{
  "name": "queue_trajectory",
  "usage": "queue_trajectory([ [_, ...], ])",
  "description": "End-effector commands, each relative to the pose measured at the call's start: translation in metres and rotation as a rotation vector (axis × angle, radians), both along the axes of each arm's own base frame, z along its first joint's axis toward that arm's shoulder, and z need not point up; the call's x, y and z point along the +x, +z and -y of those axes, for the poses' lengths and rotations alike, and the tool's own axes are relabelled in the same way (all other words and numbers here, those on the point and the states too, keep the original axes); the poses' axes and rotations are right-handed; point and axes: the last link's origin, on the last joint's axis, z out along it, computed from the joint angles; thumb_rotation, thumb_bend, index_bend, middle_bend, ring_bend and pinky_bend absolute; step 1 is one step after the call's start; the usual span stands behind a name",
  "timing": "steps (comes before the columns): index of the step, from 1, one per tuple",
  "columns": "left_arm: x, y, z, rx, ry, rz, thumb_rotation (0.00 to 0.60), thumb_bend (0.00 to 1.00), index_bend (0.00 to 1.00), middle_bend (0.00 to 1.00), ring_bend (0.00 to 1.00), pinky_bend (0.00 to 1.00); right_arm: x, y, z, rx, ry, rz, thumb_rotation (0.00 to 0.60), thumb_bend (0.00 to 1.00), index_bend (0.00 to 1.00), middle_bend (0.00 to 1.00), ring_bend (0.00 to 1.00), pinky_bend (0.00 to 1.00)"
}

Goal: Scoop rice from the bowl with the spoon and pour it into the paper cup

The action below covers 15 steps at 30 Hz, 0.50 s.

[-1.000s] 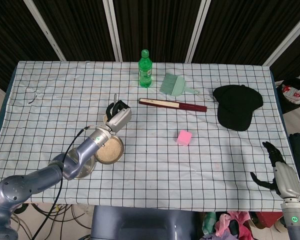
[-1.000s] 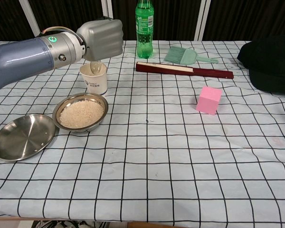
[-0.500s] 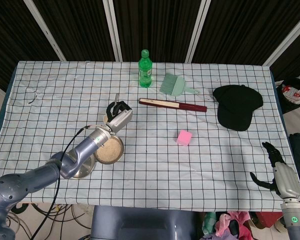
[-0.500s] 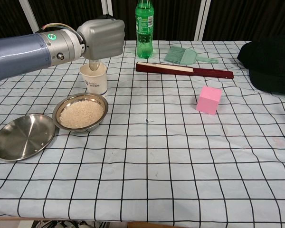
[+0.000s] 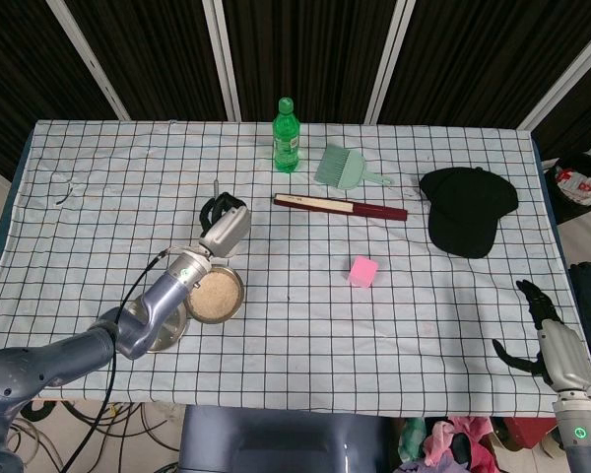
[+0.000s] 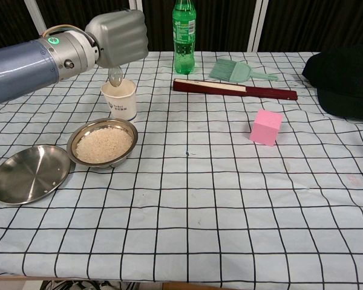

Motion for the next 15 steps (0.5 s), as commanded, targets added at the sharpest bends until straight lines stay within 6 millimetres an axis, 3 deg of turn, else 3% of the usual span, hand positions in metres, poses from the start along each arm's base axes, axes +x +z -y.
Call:
queue_trajectory([
  [1,-0.001,0.012,0.004,0.028,0.081,0.153,0.6,0.56,0.81,1.0,1.0,1.0,0.0,0.0,0.0,-0.001,0.001,-0.001,0.6,0.25,0.0,0.0,0.0,0.19],
  [9,-0.007,0.04,0.032,-0.006,0.257,0.525,0.6,0.56,0.8,1.0,1.0,1.0,0.0,0.0,0.0,-0.001,0.005,-0.007,0.6,0.25,0.0,0.0,0.0,0.19],
  [15,-0.034,0.056,0.069,-0.075,0.377,0.611,0.6,0.56,0.8,1.0,1.0,1.0,0.001,-0.001,-0.001,0.0,0.008,-0.013,0.6,0.25,0.0,0.0,0.0,0.19],
])
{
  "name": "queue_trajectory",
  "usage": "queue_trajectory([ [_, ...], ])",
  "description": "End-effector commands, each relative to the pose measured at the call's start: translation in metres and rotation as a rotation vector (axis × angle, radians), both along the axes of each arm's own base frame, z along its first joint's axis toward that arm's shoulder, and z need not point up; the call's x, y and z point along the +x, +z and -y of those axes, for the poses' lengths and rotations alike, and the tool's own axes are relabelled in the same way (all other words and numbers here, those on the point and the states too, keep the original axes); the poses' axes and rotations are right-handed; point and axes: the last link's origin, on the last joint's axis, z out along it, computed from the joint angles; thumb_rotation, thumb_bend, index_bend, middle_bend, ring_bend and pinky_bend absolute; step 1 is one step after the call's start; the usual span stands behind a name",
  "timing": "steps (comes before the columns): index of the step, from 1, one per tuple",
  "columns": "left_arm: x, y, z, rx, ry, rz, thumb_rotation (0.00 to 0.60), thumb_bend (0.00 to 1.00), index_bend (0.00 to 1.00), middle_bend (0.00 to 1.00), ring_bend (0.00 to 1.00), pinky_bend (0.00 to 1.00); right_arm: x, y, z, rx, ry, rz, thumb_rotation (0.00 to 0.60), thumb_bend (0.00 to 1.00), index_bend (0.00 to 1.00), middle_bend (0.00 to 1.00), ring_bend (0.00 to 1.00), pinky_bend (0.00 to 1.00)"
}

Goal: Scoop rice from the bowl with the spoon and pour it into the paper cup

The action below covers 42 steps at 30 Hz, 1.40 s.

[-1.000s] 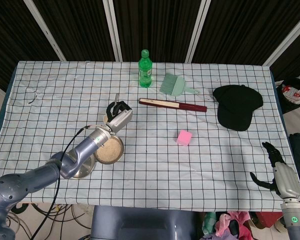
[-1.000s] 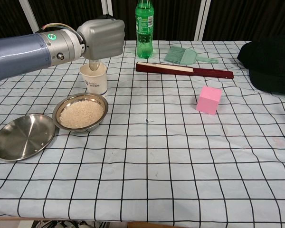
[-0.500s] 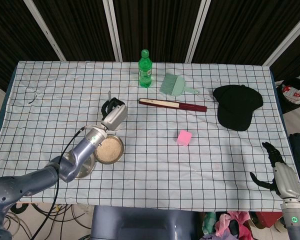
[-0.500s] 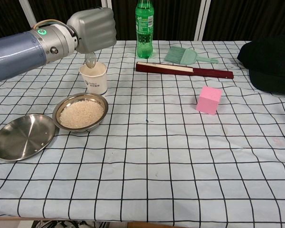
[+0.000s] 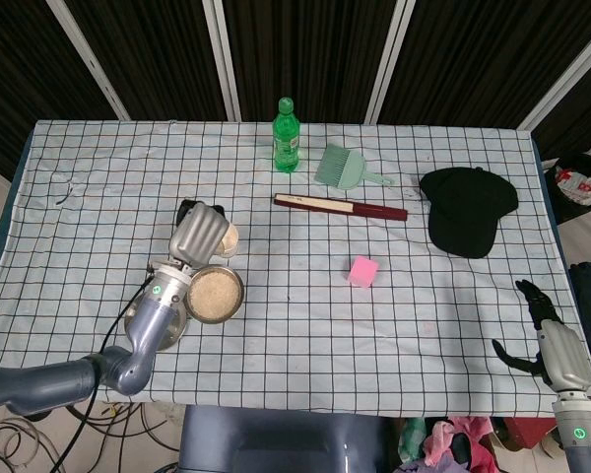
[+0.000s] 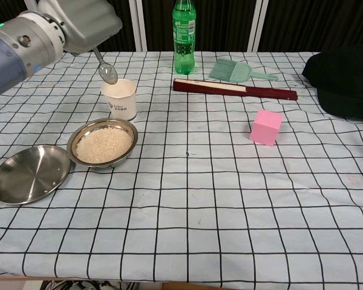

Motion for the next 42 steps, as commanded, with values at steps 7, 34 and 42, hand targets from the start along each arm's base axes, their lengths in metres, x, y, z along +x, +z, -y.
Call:
queue_trajectory([
  [7,-0.066,0.014,0.054,-0.116,0.22,0.083,0.6,0.56,0.8,1.0,1.0,1.0,0.0,0.0,0.0,-0.004,0.001,-0.003,0.6,0.25,0.0,0.0,0.0,0.19],
  [34,-0.13,-0.021,0.083,-0.227,0.407,0.062,0.6,0.48,0.76,1.0,1.0,1.0,0.0,0.001,0.0,-0.006,-0.003,0.001,0.6,0.25,0.0,0.0,0.0,0.19],
  [42,-0.135,-0.023,0.086,-0.231,0.428,0.064,0.6,0.28,0.66,1.0,1.0,1.0,0.0,0.001,0.0,-0.005,-0.002,-0.001,0.6,0.26,0.0,0.0,0.0,0.19],
])
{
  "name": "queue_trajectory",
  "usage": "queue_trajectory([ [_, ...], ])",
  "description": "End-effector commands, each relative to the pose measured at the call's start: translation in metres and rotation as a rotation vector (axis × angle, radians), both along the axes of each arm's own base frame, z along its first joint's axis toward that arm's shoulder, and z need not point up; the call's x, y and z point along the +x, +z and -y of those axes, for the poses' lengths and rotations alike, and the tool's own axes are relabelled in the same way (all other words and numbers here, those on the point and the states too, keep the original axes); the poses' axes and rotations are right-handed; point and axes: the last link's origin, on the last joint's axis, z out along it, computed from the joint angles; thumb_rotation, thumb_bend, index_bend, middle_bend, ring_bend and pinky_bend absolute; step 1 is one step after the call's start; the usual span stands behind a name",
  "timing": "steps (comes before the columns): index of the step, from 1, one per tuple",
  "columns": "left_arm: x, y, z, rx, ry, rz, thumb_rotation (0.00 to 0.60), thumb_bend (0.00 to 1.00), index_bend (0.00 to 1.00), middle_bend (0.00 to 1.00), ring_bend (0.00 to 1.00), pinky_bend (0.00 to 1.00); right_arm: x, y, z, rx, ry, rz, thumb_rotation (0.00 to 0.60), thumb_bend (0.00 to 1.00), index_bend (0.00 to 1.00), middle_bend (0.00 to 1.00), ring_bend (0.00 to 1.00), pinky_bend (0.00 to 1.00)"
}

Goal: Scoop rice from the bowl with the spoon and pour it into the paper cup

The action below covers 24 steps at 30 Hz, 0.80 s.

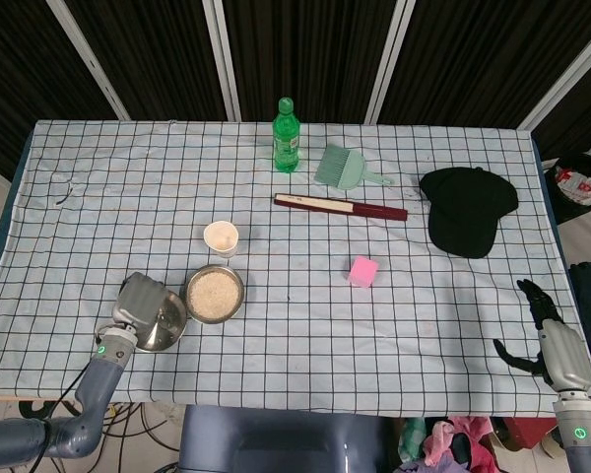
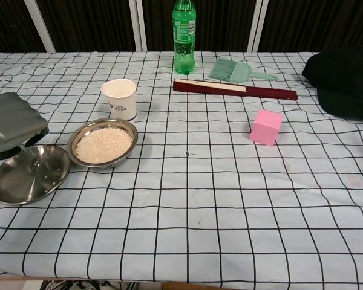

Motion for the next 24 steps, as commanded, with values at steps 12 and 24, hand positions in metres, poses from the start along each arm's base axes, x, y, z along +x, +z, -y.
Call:
queue_trajectory([
  [12,0.005,0.011,0.001,0.029,0.015,0.058,0.6,0.12,0.55,1.0,1.0,1.0,0.0,0.0,0.0,-0.001,0.002,-0.005,0.6,0.26,0.0,0.0,0.0,0.19],
  [24,0.005,0.046,0.026,0.133,0.001,0.33,0.6,0.12,0.19,0.42,0.49,0.57,0.0,-0.001,-0.001,0.002,0.012,-0.028,0.6,0.26,0.0,0.0,0.0,0.19],
])
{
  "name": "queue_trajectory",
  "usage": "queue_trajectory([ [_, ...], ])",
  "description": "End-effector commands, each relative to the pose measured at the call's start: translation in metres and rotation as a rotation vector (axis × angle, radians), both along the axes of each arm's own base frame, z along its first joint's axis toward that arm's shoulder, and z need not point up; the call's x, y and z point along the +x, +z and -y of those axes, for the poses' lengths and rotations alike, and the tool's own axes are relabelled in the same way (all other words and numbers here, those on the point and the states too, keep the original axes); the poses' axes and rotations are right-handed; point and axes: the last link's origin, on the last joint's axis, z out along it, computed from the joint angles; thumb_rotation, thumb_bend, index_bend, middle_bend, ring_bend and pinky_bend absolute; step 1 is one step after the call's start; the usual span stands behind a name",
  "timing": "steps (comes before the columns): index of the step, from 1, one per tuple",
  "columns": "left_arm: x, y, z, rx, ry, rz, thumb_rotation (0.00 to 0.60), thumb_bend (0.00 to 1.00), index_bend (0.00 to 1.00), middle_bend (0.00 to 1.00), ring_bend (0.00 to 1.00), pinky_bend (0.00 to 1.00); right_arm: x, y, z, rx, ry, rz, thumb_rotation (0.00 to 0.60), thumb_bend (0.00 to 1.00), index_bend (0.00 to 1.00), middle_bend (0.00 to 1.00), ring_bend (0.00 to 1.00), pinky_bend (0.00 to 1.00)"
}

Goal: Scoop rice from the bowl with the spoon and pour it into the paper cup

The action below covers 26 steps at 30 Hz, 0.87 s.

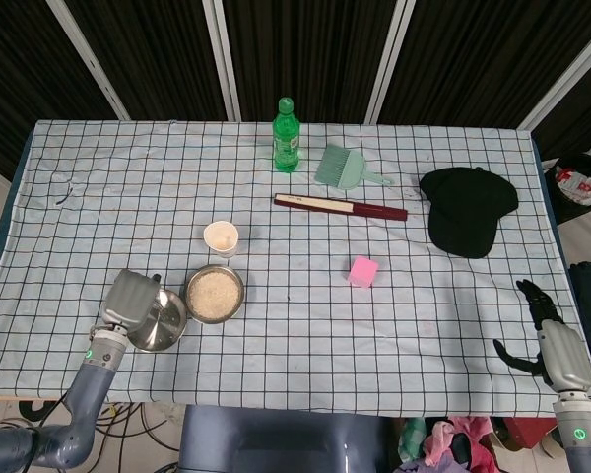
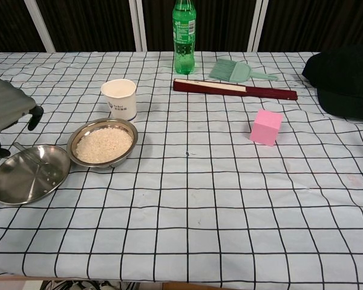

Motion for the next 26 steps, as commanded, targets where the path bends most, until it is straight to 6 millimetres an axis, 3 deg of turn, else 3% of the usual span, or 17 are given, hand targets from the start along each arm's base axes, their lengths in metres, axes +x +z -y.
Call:
queue_trajectory([
  [1,-0.009,0.025,0.022,0.069,-0.01,0.148,0.6,0.11,0.12,0.28,0.35,0.44,0.0,0.0,0.0,0.001,0.005,-0.011,0.6,0.26,0.0,0.0,0.0,0.19],
  [4,-0.017,0.037,0.036,0.108,-0.008,0.233,0.6,0.1,0.01,0.04,0.08,0.15,0.0,-0.001,0.0,0.0,0.008,-0.019,0.6,0.26,0.0,0.0,0.0,0.19],
  [8,-0.031,0.057,0.056,0.18,-0.017,0.333,0.6,0.08,0.0,0.0,0.0,0.0,0.0,-0.001,-0.001,-0.001,0.016,-0.035,0.6,0.26,0.0,0.0,0.0,0.19],
  [13,-0.051,0.078,0.083,0.266,-0.105,0.414,0.6,0.07,0.0,0.0,0.0,0.0,0.0,-0.002,-0.001,-0.002,0.025,-0.054,0.6,0.26,0.0,0.0,0.0,0.19],
  [18,-0.071,0.085,0.104,0.291,-0.092,0.437,0.6,0.07,0.0,0.0,0.0,0.0,-0.001,-0.002,-0.002,-0.005,0.037,-0.076,0.6,0.26,0.0,0.0,0.0,0.19],
  [26,-0.083,0.088,0.1,0.295,-0.01,0.477,0.6,0.07,0.0,0.0,0.0,0.0,0.0,-0.001,-0.003,-0.04,0.096,-0.161,0.6,0.26,0.0,0.0,0.0,0.19],
])
